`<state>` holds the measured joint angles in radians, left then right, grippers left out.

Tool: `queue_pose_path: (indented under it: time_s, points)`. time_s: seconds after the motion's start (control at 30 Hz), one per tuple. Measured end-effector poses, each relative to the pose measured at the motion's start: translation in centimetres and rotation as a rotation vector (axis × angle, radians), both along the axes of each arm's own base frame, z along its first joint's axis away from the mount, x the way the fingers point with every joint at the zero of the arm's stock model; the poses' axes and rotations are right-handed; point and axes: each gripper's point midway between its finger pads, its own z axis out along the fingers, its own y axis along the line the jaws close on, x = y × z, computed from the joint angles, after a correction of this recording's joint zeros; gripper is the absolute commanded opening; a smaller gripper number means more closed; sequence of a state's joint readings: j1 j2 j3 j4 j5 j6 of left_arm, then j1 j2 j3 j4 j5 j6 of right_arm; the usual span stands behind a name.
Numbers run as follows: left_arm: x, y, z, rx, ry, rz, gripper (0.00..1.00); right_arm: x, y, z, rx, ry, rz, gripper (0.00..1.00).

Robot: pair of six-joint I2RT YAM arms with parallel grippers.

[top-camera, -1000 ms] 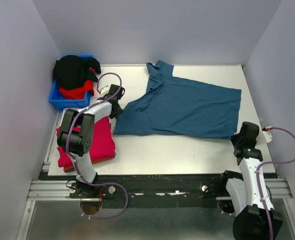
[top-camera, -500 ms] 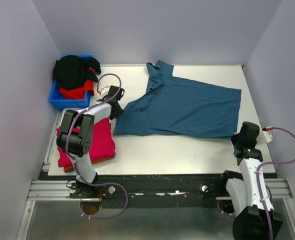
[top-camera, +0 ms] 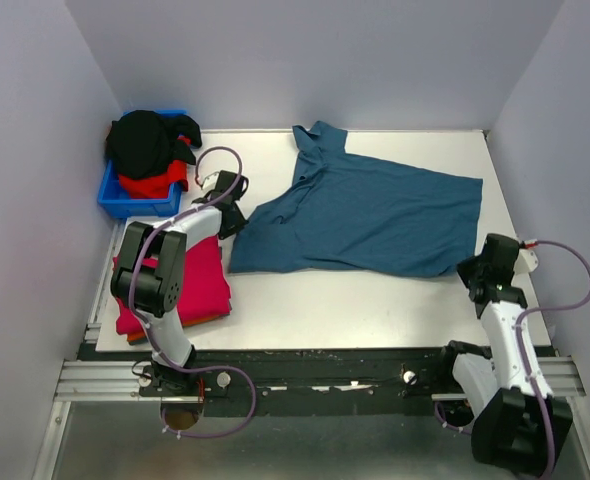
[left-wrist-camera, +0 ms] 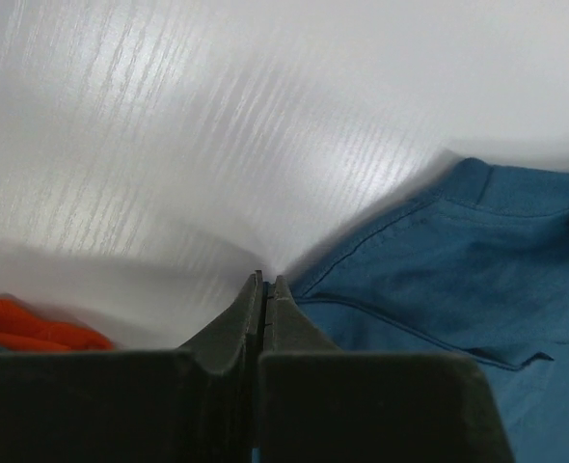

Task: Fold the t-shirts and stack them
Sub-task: Flatten out the tshirt

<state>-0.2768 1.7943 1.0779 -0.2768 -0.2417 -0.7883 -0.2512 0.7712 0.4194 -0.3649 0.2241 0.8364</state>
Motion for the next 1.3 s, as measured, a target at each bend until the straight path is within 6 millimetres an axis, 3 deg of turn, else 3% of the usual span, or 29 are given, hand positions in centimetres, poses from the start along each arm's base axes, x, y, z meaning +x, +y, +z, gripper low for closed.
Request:
queue_pose_path:
  time_s: [0.13,0.33,0.53,0.63,0.7,0.73,0.77,0.8,0.83,0.9,1.0,1.1,1.3]
  points:
    - [1.1,-0.4,2.6,-0.007,-0.026,-0.013,0.00,3.0,0.7,1.5,0.061,0.041,0.067,0.01]
    - [4.2,-1.0,10.5,-0.029,-0.178,-0.016,0.00,7.3,0.3,8.7,0.038,-0.086,0.114,0.01]
    - [4.2,-1.0,15.4,-0.044,-0.272,-0.028,0.00,8.7,0.4,12.8,0.019,-0.151,0.149,0.01]
    - [4.7,-1.1,18.5,-0.032,-0.297,-0.051,0.00,10.9,0.5,17.0,0.015,-0.180,0.198,0.01]
    - [6.1,-1.4,23.1,-0.033,-0.367,-0.067,0.00,12.6,0.3,21.0,-0.001,-0.223,0.225,0.01]
    - [7.0,-1.6,26.9,-0.038,-0.435,-0.075,0.00,13.2,0.2,23.1,-0.011,-0.251,0.236,0.01]
    - [7.4,-1.7,28.8,-0.041,-0.474,-0.080,0.00,13.4,0.2,25.1,-0.023,-0.284,0.248,0.01]
    - [7.7,-1.7,32.7,-0.045,-0.554,-0.088,0.00,13.4,0.3,27.0,-0.036,-0.314,0.258,0.01]
    - [7.6,-1.6,36.8,-0.048,-0.639,-0.095,0.00,13.1,0.4,28.7,-0.049,-0.345,0.266,0.01]
    - [6.6,-1.1,43.0,-0.051,-0.775,-0.103,0.00,11.9,0.9,31.9,-0.082,-0.415,0.285,0.01]
    - [3.3,-0.3,49.9,-0.060,-0.945,-0.125,0.00,8.7,2.3,35.7,-0.132,-0.517,0.330,0.01]
    - [-1.6,0.4,54.1,-0.090,-1.087,-0.161,0.00,4.3,4.1,39.6,-0.200,-0.651,0.372,0.01]
    - [-14.0,2.8,60.8,-0.161,-1.430,-0.190,0.00,-6.2,7.3,46.9,-0.383,-0.961,0.396,0.01]
